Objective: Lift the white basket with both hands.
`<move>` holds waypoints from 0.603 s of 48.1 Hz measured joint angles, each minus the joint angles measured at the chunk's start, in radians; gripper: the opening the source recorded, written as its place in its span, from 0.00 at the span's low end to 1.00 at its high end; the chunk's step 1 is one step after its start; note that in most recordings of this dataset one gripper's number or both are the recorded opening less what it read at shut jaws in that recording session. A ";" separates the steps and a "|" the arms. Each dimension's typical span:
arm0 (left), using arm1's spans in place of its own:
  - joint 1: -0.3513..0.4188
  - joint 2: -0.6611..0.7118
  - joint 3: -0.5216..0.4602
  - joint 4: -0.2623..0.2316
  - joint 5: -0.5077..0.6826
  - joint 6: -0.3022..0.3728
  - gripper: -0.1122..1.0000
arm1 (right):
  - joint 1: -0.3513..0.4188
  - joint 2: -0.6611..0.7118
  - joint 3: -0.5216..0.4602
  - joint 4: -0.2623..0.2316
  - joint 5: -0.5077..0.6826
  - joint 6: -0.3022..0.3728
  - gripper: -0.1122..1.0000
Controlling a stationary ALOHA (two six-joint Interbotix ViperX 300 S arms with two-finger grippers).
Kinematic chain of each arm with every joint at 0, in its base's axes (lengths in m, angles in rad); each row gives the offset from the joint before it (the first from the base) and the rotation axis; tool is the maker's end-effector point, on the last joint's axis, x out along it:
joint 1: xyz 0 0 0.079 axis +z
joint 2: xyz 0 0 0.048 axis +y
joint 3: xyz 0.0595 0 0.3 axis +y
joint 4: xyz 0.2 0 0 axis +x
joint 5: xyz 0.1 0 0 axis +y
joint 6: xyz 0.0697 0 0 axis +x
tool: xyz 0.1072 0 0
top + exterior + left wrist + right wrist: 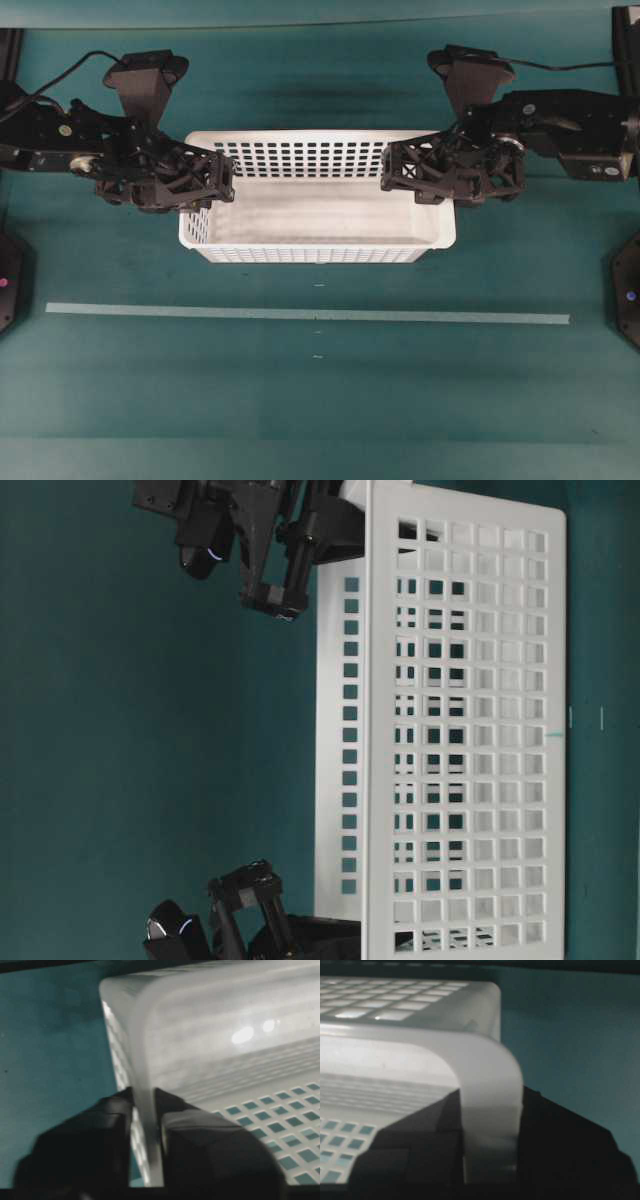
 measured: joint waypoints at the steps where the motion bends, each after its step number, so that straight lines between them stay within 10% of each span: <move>1: 0.000 0.000 0.000 0.000 -0.002 0.000 0.13 | 0.002 0.000 0.000 0.000 -0.002 -0.002 0.25; 29: 0.000 0.002 0.000 -0.002 -0.014 -0.003 0.10 | 0.003 -0.012 0.025 0.003 -0.012 0.006 0.25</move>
